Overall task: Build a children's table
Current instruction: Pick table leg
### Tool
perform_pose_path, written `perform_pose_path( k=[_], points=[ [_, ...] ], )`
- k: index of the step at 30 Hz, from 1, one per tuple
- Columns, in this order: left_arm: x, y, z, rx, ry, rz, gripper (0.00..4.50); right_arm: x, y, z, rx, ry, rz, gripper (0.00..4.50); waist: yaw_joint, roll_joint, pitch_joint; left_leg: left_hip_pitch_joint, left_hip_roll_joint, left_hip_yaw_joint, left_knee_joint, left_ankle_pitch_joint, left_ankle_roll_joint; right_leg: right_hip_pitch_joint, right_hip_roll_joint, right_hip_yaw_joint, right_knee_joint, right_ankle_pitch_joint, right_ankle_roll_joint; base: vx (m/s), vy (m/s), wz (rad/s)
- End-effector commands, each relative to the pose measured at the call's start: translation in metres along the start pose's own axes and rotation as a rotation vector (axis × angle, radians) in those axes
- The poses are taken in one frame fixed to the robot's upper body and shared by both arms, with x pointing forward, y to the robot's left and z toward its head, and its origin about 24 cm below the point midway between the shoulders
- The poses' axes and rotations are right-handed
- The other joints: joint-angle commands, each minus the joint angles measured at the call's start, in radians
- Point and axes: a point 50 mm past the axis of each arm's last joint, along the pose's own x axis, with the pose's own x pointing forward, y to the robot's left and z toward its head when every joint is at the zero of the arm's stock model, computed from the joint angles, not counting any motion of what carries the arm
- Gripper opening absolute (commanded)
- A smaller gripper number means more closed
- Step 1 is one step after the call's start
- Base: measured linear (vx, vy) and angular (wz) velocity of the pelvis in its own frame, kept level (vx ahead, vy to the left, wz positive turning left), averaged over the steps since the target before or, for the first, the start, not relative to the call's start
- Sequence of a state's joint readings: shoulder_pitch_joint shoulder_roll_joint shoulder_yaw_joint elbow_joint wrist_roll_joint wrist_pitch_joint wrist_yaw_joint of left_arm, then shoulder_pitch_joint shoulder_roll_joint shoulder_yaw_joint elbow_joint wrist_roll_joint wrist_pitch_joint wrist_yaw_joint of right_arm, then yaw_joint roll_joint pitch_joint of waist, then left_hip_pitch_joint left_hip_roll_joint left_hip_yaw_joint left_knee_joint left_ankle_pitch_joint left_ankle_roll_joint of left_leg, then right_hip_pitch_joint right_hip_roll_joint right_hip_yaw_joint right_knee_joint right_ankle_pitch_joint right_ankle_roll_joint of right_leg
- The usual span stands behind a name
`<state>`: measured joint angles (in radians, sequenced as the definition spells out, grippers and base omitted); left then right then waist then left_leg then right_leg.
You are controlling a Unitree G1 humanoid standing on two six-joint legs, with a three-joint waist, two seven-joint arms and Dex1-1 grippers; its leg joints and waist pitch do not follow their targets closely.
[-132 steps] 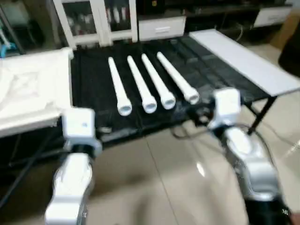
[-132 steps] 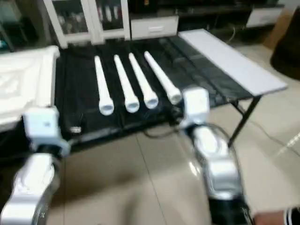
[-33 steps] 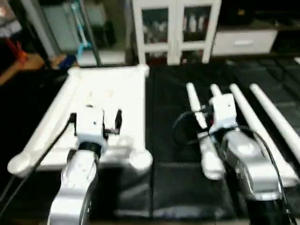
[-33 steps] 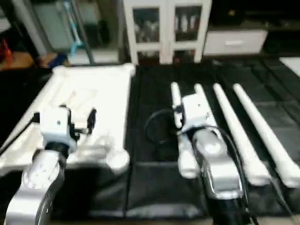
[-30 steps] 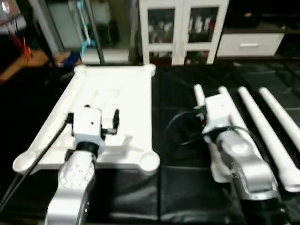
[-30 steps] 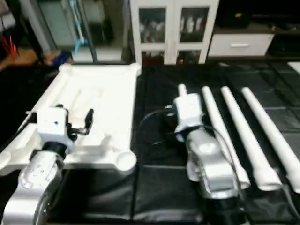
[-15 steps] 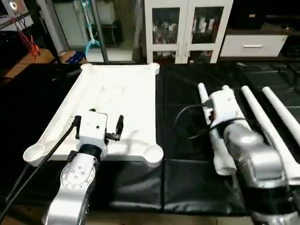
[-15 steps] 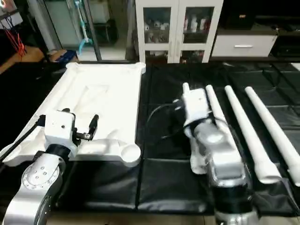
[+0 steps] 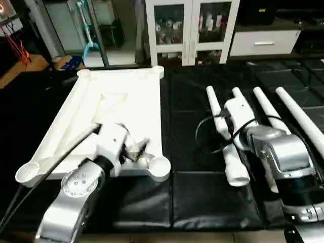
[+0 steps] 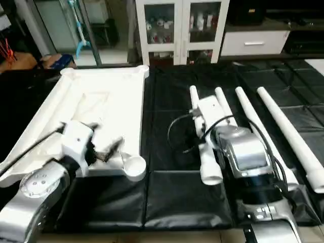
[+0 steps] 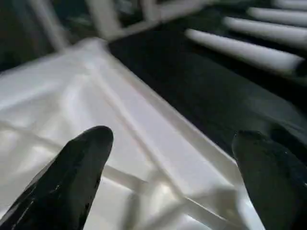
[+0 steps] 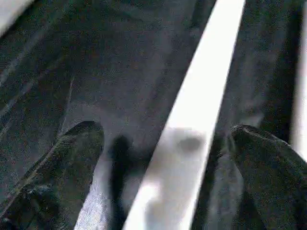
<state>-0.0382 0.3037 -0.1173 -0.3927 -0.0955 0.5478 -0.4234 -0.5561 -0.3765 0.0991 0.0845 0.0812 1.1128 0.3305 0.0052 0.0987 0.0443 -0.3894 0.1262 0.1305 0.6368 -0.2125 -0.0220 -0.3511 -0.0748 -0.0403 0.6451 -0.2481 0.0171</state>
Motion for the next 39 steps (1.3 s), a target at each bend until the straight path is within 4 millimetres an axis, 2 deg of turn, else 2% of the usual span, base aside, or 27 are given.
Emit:
perform_pose_path(
  k=[1, 3, 6, 8, 10, 11, 12, 14, 16, 20, 22, 23, 24, 25, 26, 28, 29, 30, 31, 32, 36, 38, 39],
  points=[
    [-0.004, -0.006, 0.005, -0.010, -0.003, -0.081, 4.50, 0.000, 0.000, 0.006, -0.006, 0.023, 0.010, 4.46, 0.006, -0.008, -0.058, 0.012, 0.076, -0.032, -0.088, -0.118, -0.013, 0.025, -0.070, 0.039, -0.070, 0.059, -0.253, 0.000, 0.000, 0.00],
    [-0.010, -0.012, 0.008, -0.030, -0.002, -0.164, 4.50, 0.003, -0.004, 0.003, 0.014, 0.063, 0.003, 4.46, 0.010, -0.004, -0.060, 0.013, 0.076, -0.029, -0.085, -0.087, -0.005, 0.026, -0.069, 0.037, -0.064, 0.113, -0.269, 0.000, 0.000, 0.00],
    [-0.014, -0.015, 0.011, -0.029, -0.001, -0.200, 4.50, 0.003, -0.007, 0.004, 0.027, 0.075, 0.001, 4.46, 0.011, -0.006, -0.057, 0.014, 0.078, -0.026, -0.087, -0.096, -0.002, 0.027, -0.068, 0.037, -0.066, 0.109, -0.275, 0.000, 0.000, 0.00],
    [-0.013, -0.016, 0.020, -0.026, -0.025, -0.221, 4.50, 0.002, -0.010, 0.007, 0.046, 0.092, 0.020, 4.46, 0.012, -0.017, -0.054, 0.019, 0.078, -0.019, -0.090, -0.147, -0.003, 0.025, -0.069, 0.039, -0.072, 0.041, -0.281, 0.000, 0.000, 0.00],
    [-0.012, -0.018, 0.026, -0.030, -0.050, -0.231, 4.50, 0.002, -0.012, 0.009, 0.061, 0.102, 0.032, 4.46, 0.017, -0.013, -0.049, 0.022, 0.082, -0.014, -0.093, -0.189, -0.016, 0.021, -0.070, 0.041, -0.077, -0.033, -0.276, 0.000, 0.000, 0.00],
    [-0.011, -0.019, 0.029, -0.029, -0.057, -0.232, 4.50, 0.003, -0.013, 0.009, 0.070, 0.111, 0.040, 4.46, 0.020, -0.032, -0.048, 0.022, 0.084, -0.011, -0.093, -0.191, -0.014, 0.021, -0.072, 0.044, -0.078, -0.062, -0.273, 0.000, 0.000, 0.00],
    [-0.010, -0.020, 0.031, -0.023, -0.057, -0.232, 4.50, 0.004, -0.013, 0.008, 0.075, 0.123, 0.053, 4.46, 0.023, -0.029, -0.044, 0.022, 0.085, -0.009, -0.095, -0.205, -0.019, 0.018, -0.074, 0.045, -0.081, -0.103, -0.269, 0.000, 0.000, 0.00],
    [-0.009, -0.022, 0.031, -0.014, -0.046, -0.237, 4.50, 0.005, -0.012, 0.007, 0.074, 0.144, 0.070, 4.46, 0.026, -0.026, -0.044, 0.025, 0.087, -0.007, -0.097, -0.220, -0.034, 0.015, -0.073, 0.046, -0.083, -0.128, -0.256, 0.000, 0.000, 0.00],
    [-0.010, -0.024, 0.031, -0.010, -0.040, -0.246, 4.50, 0.007, -0.011, 0.005, 0.070, 0.161, 0.077, 4.46, 0.025, -0.026, -0.045, 0.023, 0.087, -0.006, -0.097, -0.206, -0.043, 0.015, -0.071, 0.045, -0.081, -0.107, -0.246, 0.000, 0.000, 0.00],
    [-0.010, -0.030, 0.031, -0.006, -0.021, -0.279, 4.50, 0.008, -0.016, -0.007, 0.076, 0.219, 0.064, 4.46, 0.027, -0.033, -0.049, 0.020, 0.086, -0.003, -0.093, -0.145, -0.033, 0.019, -0.070, 0.045, -0.078, -0.040, -0.251, 0.000, 0.000, 0.00],
    [-0.010, -0.031, 0.032, -0.006, -0.020, -0.280, 4.50, 0.008, -0.018, -0.011, 0.075, 0.236, 0.061, 4.20, 0.029, -0.033, -0.049, 0.019, 0.086, -0.001, -0.092, -0.128, -0.025, 0.020, -0.070, 0.045, -0.077, -0.027, -0.257, 0.000, 0.000, 0.00],
    [-0.010, -0.031, 0.033, -0.006, -0.021, -0.280, 4.50, 0.007, -0.019, -0.012, 0.074, 0.245, 0.062, 4.12, 0.030, -0.038, -0.050, 0.019, 0.087, 0.000, -0.091, -0.119, -0.020, 0.021, -0.070, 0.044, -0.077, -0.021, -0.261, 0.000, 0.000, 0.00],
    [-0.010, -0.032, 0.034, -0.008, -0.024, -0.279, 4.50, 0.006, -0.020, -0.014, 0.069, 0.250, 0.063, 4.10, 0.030, -0.037, -0.049, 0.019, 0.087, 0.000, -0.091, -0.117, -0.017, 0.021, -0.070, 0.044, -0.077, -0.021, -0.262, 0.000, 0.000, 0.00],
    [-0.010, -0.032, 0.035, -0.013, -0.026, -0.277, 4.50, 0.006, -0.020, -0.014, 0.068, 0.253, 0.065, 4.02, 0.031, -0.043, -0.049, 0.017, 0.088, 0.001, -0.090, -0.111, -0.009, 0.022, -0.072, 0.045, -0.077, -0.026, -0.264, 0.000, 0.000, 0.00],
    [-0.011, -0.033, 0.034, -0.030, -0.021, -0.276, 4.50, 0.007, -0.020, -0.016, 0.060, 0.263, 0.067, 3.75, 0.030, -0.044, -0.047, 0.018, 0.089, 0.003, -0.090, -0.114, -0.006, 0.020, -0.072, 0.045, -0.079, -0.035, -0.267, 0.000, 0.000, 0.00],
    [-0.011, -0.035, 0.032, -0.044, -0.012, -0.278, 4.50, 0.007, -0.020, -0.017, 0.056, 0.267, 0.069, 3.69, 0.031, -0.048, -0.046, 0.018, 0.090, 0.003, -0.090, -0.117, -0.005, 0.020, -0.073, 0.045, -0.080, -0.051, -0.272, 0.000, 0.000, 0.00],
    [-0.012, -0.036, 0.031, -0.045, -0.004, -0.279, 4.50, 0.007, -0.020, -0.017, 0.056, 0.268, 0.072, 3.56, 0.031, -0.046, -0.046, 0.018, 0.089, 0.003, -0.091, -0.119, -0.007, 0.019, -0.072, 0.045, -0.079, -0.056, -0.272, 0.000, 0.000, 0.00],
    [-0.012, -0.037, 0.030, -0.045, 0.004, -0.280, 4.50, 0.008, -0.020, -0.017, 0.057, 0.268, 0.074, 3.56, 0.030, -0.054, -0.045, 0.018, 0.090, 0.005, -0.091, -0.119, -0.006, 0.019, -0.071, 0.045, -0.081, -0.058, -0.271, 0.000, 0.000, 0.00],
    [-0.013, -0.038, 0.029, -0.054, 0.011, -0.282, 4.50, 0.009, -0.019, -0.017, 0.058, 0.269, 0.079, 3.44, 0.032, -0.052, -0.046, 0.019, 0.091, 0.004, -0.090, -0.114, -0.007, 0.019, -0.073, 0.046, -0.078, -0.053, -0.273, 0.000, 0.000, 0.00],
    [-0.015, -0.039, 0.027, -0.063, 0.020, -0.287, 4.50, 0.011, -0.015, -0.017, 0.051, 0.273, 0.092, 3.25, 0.031, -0.054, -0.045, 0.018, 0.091, 0.004, -0.090, -0.110, -0.008, 0.018, -0.073, 0.046, -0.078, -0.049, -0.275, 0.000, 0.000, 0.00],
    [-0.017, -0.040, 0.024, -0.066, 0.038, -0.293, 4.50, 0.012, -0.010, -0.019, 0.050, 0.276, 0.117, 3.05, 0.030, -0.058, -0.043, 0.020, 0.093, 0.009, -0.094, -0.129, -0.022, 0.015, -0.068, 0.045, -0.079, -0.052, -0.267, 0.000, 0.000, 0.00],
    [-0.017, -0.041, 0.024, -0.064, 0.042, -0.288, 4.50, 0.012, -0.008, -0.020, 0.054, 0.277, 0.130, 2.77, 0.031, -0.061, -0.042, 0.022, 0.094, 0.010, -0.096, -0.145, -0.033, 0.014, -0.069, 0.047, -0.081, -0.064, -0.261, 0.000, 0.000, 0.00],
    [-0.017, -0.040, 0.024, -0.063, 0.042, -0.284, 4.50, 0.013, -0.008, -0.020, 0.058, 0.276, 0.133, 2.73, 0.032, -0.059, -0.043, 0.023, 0.095, 0.010, -0.096, -0.144, -0.039, 0.014, -0.069, 0.047, -0.079, -0.060, -0.259, 0.000, 0.000, 0.00]
  ],
)
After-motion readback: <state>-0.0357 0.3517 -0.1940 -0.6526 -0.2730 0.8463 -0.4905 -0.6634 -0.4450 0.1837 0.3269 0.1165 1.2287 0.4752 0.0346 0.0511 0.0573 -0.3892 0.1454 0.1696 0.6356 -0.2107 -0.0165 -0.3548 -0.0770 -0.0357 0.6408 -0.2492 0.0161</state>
